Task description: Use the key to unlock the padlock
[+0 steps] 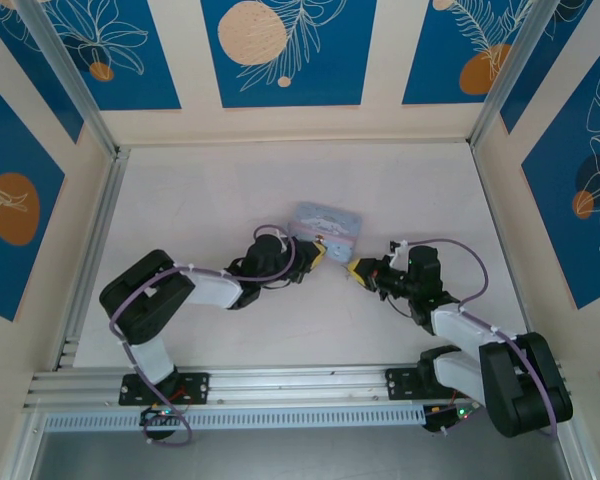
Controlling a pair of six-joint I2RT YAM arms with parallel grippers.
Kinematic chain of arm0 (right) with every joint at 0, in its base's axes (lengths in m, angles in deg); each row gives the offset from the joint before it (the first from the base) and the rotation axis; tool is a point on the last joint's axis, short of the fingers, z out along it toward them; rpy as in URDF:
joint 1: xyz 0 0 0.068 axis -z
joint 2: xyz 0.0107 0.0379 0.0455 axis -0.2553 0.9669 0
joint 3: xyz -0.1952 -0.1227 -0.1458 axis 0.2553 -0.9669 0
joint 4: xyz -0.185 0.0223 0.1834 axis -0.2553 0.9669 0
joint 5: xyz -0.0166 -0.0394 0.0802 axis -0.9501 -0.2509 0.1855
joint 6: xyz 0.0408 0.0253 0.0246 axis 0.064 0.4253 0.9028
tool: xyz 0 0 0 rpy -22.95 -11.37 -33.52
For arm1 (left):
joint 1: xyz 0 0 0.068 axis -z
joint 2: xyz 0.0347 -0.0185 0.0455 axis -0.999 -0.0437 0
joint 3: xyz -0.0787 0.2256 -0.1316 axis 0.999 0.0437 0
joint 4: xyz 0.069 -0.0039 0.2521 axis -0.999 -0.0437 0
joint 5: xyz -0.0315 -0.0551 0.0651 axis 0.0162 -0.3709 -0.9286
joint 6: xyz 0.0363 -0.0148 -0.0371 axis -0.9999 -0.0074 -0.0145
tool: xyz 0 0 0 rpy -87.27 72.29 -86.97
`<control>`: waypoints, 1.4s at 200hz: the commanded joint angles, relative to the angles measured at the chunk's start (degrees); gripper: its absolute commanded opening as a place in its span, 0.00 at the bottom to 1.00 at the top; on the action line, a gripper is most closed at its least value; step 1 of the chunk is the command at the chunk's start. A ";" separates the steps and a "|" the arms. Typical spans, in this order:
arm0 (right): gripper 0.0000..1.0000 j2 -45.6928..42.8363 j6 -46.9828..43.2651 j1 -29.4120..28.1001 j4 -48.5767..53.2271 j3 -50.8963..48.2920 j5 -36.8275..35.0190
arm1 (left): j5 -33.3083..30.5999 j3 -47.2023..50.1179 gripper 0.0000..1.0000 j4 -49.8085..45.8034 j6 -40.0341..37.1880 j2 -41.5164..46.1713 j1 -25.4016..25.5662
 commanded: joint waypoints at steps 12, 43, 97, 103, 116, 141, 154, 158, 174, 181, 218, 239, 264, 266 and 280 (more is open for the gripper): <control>0.00 3.10 3.86 -2.74 -5.23 0.93 -3.43 | -1.77 -0.36 0.00 0.39 0.28 2.18 -0.31; 0.00 5.01 4.56 -5.43 -6.41 1.88 -5.38 | -1.76 -0.82 0.00 0.73 -0.17 1.98 -0.36; 0.00 4.78 4.87 -6.20 -6.14 1.75 -6.79 | -1.56 -0.77 0.00 0.34 -0.87 2.15 -0.32; 0.00 4.76 4.91 -6.20 -6.14 1.79 -6.95 | -1.38 -0.82 0.00 0.16 -1.09 2.08 -0.26; 0.00 4.76 5.09 -6.19 -6.13 1.96 -7.47 | -1.16 -0.95 0.00 0.15 -1.17 1.97 -0.21; 0.00 5.32 6.15 -6.15 -7.32 2.40 -8.29 | -1.17 -1.15 0.00 0.11 -1.13 1.99 -0.01; 0.00 5.68 6.97 -6.25 -8.12 2.83 -8.41 | -1.28 -1.38 0.00 0.26 -1.08 1.89 0.23; 0.00 5.79 7.27 -6.23 -8.40 2.89 -8.62 | -1.24 -1.43 0.00 0.24 -1.08 1.88 0.25; 0.00 6.14 8.30 -6.40 -9.38 3.15 -9.13 | -1.37 -1.78 0.00 0.24 -1.12 1.76 0.44; 0.00 6.30 8.69 -6.46 -9.56 3.41 -9.25 | -1.33 -1.86 0.00 0.35 -1.08 1.68 0.53; 0.00 6.91 10.58 -6.93 -9.83 4.03 -10.93 | -1.78 -1.87 0.00 0.75 -0.54 1.33 0.87; 0.00 7.44 12.49 -7.33 -10.49 3.99 -12.37 | -1.94 -2.03 0.00 1.51 0.00 0.94 1.11; 0.00 7.87 14.36 -7.98 -10.87 3.90 -14.21 | -2.03 -2.40 0.00 1.91 0.45 0.37 1.44; 0.00 7.87 14.53 -7.99 -10.86 3.90 -14.34 | -2.07 -2.40 0.00 1.91 0.41 0.33 1.41; 0.00 7.91 15.26 -8.38 -10.93 3.90 -15.29 | -2.20 -2.49 0.00 1.99 0.50 0.27 1.59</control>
